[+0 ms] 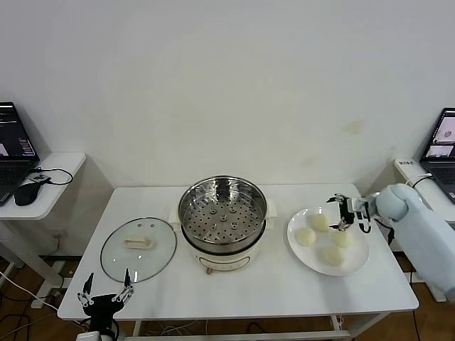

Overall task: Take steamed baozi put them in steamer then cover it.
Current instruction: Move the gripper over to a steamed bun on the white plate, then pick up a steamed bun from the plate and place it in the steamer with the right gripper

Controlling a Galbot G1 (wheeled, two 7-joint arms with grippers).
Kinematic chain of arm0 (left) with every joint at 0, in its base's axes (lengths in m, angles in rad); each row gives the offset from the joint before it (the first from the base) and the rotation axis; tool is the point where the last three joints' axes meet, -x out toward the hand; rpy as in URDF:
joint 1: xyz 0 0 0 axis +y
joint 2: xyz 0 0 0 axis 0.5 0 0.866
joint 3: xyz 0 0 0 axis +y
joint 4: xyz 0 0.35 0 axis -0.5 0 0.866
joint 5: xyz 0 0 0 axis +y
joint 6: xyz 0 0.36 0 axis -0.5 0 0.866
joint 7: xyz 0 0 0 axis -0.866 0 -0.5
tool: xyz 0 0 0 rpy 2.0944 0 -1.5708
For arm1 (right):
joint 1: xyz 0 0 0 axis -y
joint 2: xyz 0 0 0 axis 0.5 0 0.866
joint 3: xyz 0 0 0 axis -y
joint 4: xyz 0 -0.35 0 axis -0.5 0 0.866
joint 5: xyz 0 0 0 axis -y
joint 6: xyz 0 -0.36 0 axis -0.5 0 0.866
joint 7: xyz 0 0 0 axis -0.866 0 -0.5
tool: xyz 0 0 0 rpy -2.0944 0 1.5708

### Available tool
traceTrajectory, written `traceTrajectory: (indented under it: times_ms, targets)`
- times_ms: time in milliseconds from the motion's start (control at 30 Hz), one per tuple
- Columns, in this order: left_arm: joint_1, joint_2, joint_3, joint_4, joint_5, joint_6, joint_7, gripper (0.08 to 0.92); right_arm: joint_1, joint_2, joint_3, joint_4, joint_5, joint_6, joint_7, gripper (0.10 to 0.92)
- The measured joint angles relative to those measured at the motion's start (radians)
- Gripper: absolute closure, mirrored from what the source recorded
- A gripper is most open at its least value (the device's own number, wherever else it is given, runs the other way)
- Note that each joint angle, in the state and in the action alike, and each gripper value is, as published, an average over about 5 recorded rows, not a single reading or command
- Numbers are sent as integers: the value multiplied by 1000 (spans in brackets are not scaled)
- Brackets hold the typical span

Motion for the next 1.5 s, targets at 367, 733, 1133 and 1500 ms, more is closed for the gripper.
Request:
traceTrajectory:
  times_ms: [367,733,1133,1500]
  targets:
    - [-7,5,-9,8,-11,-1,0,177,80,115,-68,-197,-59,21,-18,217]
    - [-16,7,-13,16,-14,-2,-2,177,114,186,-88,-302,-98,23,-22,377]
    - [-17,8,-14,18,-18,-3,-3,177,144,181,-124,-308,-82,23,-37,436]
    - [-19,21,-8,15,-39,-3,3,177,245,62,-268,-114,119,-38,-66,430]
